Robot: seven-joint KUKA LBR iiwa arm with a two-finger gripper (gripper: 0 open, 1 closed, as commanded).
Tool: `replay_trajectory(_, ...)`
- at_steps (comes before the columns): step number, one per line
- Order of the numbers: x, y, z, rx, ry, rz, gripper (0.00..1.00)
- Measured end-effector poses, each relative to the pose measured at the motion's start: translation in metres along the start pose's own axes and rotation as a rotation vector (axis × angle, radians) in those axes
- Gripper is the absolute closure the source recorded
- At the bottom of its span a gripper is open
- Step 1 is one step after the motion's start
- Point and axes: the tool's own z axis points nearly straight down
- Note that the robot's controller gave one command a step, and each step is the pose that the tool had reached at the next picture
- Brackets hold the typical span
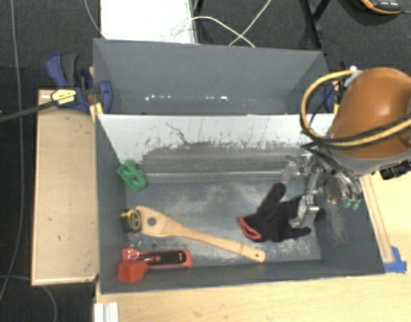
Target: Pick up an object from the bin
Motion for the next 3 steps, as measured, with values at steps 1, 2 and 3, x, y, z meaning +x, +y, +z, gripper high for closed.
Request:
replay_trajectory(1,-0.002,0.0,-0.004,0.001,-0.009,-0.003,0.0)
replay_trajectory(2,-0.006,-0.015,0.11,0.002,-0.011,-0.283,0.0)
replay_trajectory(3,-0.007,-0.019,0.06,0.005,-0.019,-0.392,0.0)
